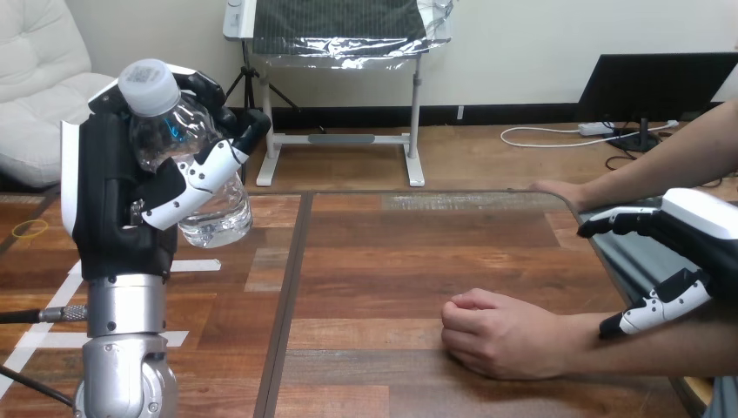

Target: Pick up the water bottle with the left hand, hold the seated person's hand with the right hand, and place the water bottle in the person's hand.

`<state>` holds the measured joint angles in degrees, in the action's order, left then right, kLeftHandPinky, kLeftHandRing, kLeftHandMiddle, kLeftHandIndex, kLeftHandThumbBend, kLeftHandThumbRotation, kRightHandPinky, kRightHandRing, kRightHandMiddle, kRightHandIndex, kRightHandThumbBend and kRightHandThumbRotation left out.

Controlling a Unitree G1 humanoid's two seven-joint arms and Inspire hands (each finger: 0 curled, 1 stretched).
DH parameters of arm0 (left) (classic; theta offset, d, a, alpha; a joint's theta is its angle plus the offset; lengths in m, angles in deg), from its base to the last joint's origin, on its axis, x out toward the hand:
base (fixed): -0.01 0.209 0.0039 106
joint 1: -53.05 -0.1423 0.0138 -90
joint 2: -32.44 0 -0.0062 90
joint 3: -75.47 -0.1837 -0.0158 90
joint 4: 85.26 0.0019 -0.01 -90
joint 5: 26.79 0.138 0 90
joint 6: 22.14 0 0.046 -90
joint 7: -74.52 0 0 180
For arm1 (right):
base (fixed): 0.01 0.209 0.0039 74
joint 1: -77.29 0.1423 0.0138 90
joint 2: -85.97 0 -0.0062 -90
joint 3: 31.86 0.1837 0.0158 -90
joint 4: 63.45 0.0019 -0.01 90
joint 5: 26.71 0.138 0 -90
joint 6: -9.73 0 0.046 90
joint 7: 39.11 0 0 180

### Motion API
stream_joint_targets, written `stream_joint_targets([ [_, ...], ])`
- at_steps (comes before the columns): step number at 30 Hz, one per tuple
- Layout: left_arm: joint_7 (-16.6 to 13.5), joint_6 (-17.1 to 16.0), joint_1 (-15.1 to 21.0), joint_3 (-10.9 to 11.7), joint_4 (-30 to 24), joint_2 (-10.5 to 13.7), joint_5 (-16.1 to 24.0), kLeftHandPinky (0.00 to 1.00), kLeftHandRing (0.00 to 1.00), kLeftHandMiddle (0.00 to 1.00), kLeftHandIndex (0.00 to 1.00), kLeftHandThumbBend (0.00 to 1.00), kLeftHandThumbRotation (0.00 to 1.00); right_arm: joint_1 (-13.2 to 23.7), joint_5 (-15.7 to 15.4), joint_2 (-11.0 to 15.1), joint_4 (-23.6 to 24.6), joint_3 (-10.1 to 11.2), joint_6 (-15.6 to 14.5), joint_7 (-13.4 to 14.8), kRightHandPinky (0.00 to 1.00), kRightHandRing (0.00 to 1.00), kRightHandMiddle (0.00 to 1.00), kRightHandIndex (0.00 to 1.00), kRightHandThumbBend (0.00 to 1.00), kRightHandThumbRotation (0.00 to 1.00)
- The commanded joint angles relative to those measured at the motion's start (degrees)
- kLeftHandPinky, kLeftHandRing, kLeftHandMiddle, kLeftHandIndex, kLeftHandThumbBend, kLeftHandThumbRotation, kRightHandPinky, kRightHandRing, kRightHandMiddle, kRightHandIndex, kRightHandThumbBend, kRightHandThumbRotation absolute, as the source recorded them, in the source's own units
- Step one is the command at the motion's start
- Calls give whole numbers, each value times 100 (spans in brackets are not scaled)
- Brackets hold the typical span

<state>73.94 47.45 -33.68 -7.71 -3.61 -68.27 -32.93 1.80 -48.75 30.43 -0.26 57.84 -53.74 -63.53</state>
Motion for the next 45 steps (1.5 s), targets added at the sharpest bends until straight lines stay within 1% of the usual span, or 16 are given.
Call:
stream_joint_targets([
  [1, 11, -7, 412, -12, -310, -25, -5, 23, 30, 37, 40, 64, 0, 328, -19, 45, -115, -144, 63, -51, 86, 85, 85, 81, 100, 25],
  [4, 10, 10, 413, -16, -318, -30, -8, 23, 30, 37, 40, 64, 0, 323, -32, 30, -130, -190, 3, -123, 85, 85, 85, 81, 100, 25],
  [8, 8, 30, 404, -22, -329, -31, 5, 23, 30, 37, 40, 63, 0, 294, 123, -22, -93, -202, -166, -386, 86, 85, 85, 81, 100, 25],
  [12, 23, 30, 399, -22, -325, -22, 2, 23, 30, 37, 40, 63, 0, 298, 130, -26, -107, -228, -191, -490, 86, 85, 85, 82, 100, 25],
  [16, 23, 40, 393, -21, -327, -20, 9, 23, 30, 36, 40, 63, 0, 301, 105, -32, -166, -254, -138, -514, 86, 85, 85, 82, 100, 26],
  [19, 19, 53, 393, -16, -328, -20, 11, 23, 30, 36, 41, 63, 0, 298, 86, -31, -151, -280, -221, -580, 85, 85, 85, 82, 100, 27],
  [23, 28, 78, 382, -11, -333, -17, -3, 23, 30, 36, 41, 63, 0, 271, 101, -36, -140, -286, -229, -612, 84, 84, 85, 82, 100, 28],
  [27, 28, 115, 362, -12, -360, -24, -14, 23, 30, 36, 40, 64, 0, 264, 117, -41, -125, -293, -271, -673, 82, 83, 85, 82, 100, 27],
  [30, 45, 93, 359, -7, -343, -17, -23, 23, 30, 36, 40, 64, 0, 266, 72, -34, -106, -314, -339, -706, 82, 83, 85, 82, 100, 26],
  [36, 53, 81, 353, -10, -346, -24, -20, 23, 30, 36, 40, 63, 0, 315, 115, -30, -207, -333, -246, -800, 82, 83, 84, 83, 100, 25],
  [39, 74, 63, 356, -5, -328, -26, -47, 23, 30, 36, 40, 63, 0, 336, 34, -6, -225, -372, -218, -802, 82, 82, 84, 83, 100, 24],
  [42, 95, 62, 360, 0, -316, -26, -72, 23, 30, 36, 41, 63, 0, 354, -50, 21, -186, -422, -311, -855, 81, 83, 84, 83, 100, 24],
  [45, 126, 50, 367, 8, -293, -26, -122, 23, 30, 36, 41, 63, 0, 381, -130, 35, -199, -459, -322, -875, 81, 83, 85, 84, 100, 23],
])
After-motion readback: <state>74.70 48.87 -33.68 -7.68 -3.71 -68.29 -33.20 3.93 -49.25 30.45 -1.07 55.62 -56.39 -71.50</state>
